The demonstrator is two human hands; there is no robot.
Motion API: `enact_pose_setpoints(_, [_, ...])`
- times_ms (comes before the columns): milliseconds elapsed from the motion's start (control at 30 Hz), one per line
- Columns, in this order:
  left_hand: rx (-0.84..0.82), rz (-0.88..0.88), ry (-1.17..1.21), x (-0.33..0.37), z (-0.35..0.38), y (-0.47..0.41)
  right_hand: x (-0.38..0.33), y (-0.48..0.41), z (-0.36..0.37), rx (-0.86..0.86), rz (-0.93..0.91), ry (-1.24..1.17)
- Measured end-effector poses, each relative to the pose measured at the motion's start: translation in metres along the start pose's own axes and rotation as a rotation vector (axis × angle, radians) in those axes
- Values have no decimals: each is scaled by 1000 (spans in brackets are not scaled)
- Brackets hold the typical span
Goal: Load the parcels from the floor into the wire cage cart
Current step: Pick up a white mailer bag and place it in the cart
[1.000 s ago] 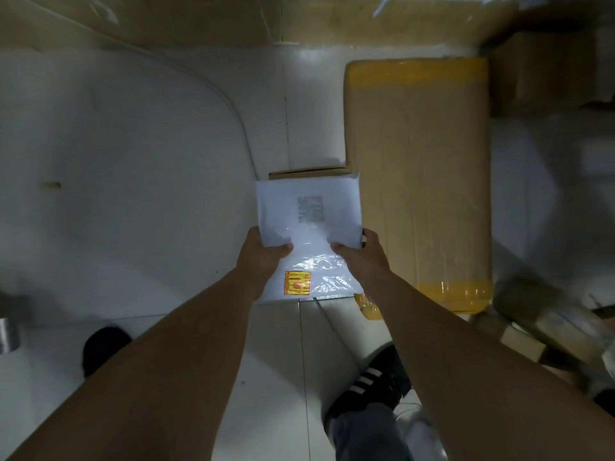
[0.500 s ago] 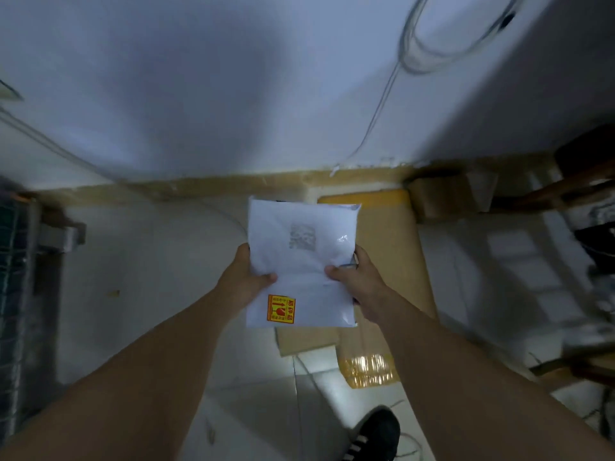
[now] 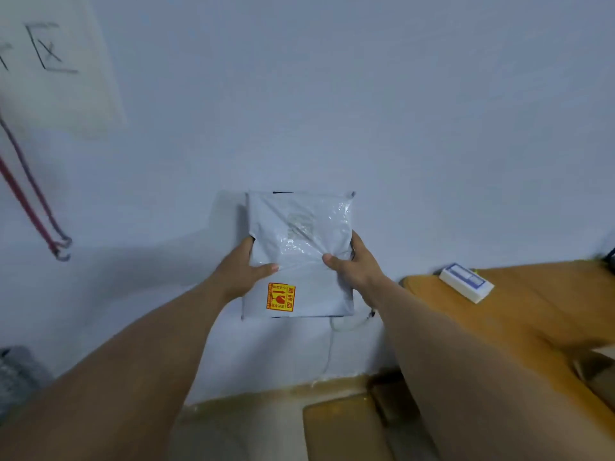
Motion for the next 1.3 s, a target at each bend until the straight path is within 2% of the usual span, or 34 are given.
enact_pose_setpoints(167, [103,210,-81,164,-79,-7,-163,53,-33,15,-204,-6])
enact_pose_setpoints(300, [210,289,-124,264,-134,8,-266,96,-41,-5,-347,-5])
enact_pose_setpoints(567, [378,289,-195,368,-261,63,-413,166,12,-111,-490,16])
enact_pose_setpoints(733, [426,251,-241,368,-354,136,-440,218,105,-202,-543,-22])
enact_pose_setpoints(933, [466,197,-264,330,-456,238,-438,276,238,-291,-526,-46])
enact_pose_setpoints(1133, [544,80,-305,264,-561,340,-429,316,398,-420,-500,-5])
enact_pose_setpoints(1300, [604,-55,-322,177,-632,399,-397,317,532,-561,-411,48])
Point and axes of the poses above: each hand's wrist, its own y-axis away from the middle knuckle, its own z-axis out of the palm, x = y × z, the point moved 4 cm from there along -y, towards the middle knuckle, and after that the axes turned 11 degrees about z, right-handed, at the moved point
